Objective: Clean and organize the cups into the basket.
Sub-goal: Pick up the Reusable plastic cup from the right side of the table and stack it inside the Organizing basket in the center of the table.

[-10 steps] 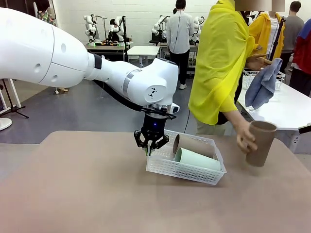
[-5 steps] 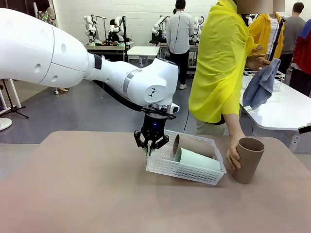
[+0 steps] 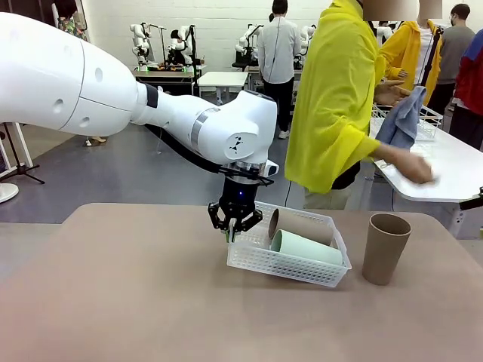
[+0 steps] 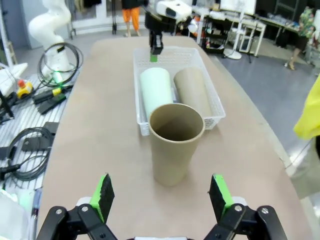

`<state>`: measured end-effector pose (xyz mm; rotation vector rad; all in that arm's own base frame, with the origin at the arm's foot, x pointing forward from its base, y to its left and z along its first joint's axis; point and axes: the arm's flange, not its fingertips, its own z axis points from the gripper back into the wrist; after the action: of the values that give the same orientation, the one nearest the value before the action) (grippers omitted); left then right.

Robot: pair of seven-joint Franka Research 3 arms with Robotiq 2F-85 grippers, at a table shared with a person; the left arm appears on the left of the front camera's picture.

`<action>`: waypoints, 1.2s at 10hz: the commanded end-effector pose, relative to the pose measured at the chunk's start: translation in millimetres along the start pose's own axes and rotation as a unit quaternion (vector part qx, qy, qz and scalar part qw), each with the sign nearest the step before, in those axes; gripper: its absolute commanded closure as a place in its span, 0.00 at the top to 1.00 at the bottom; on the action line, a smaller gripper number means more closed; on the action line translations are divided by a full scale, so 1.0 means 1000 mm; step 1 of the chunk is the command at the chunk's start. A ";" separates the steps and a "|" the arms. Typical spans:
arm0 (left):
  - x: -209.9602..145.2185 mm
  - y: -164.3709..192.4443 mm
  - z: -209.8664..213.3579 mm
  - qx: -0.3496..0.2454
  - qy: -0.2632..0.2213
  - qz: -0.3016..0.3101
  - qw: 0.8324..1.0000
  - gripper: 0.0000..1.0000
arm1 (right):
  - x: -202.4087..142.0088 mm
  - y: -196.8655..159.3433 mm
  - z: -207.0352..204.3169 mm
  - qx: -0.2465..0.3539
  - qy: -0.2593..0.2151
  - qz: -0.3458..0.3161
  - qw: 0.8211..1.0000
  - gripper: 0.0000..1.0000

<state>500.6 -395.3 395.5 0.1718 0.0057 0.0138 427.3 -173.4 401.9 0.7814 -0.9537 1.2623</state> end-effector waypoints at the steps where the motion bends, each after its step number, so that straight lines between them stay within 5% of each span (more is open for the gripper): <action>1: -0.003 0.003 -0.001 -0.006 -0.002 -0.002 1.000 0.00 | -0.022 -0.016 -0.019 -0.012 -0.016 -0.022 1.000 1.00; 8: -0.003 0.003 -0.001 -0.006 -0.002 -0.002 1.000 0.00 | -0.055 -0.030 -0.109 0.019 0.023 -0.045 0.999 1.00; 12: -0.003 0.003 -0.001 -0.006 -0.002 -0.002 1.000 0.00 | -0.058 -0.038 -0.125 0.034 0.031 -0.060 0.997 1.00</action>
<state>500.6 -395.3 395.5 0.1719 0.0057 0.0138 479.6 -94.8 297.0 0.8115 -0.8302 1.2226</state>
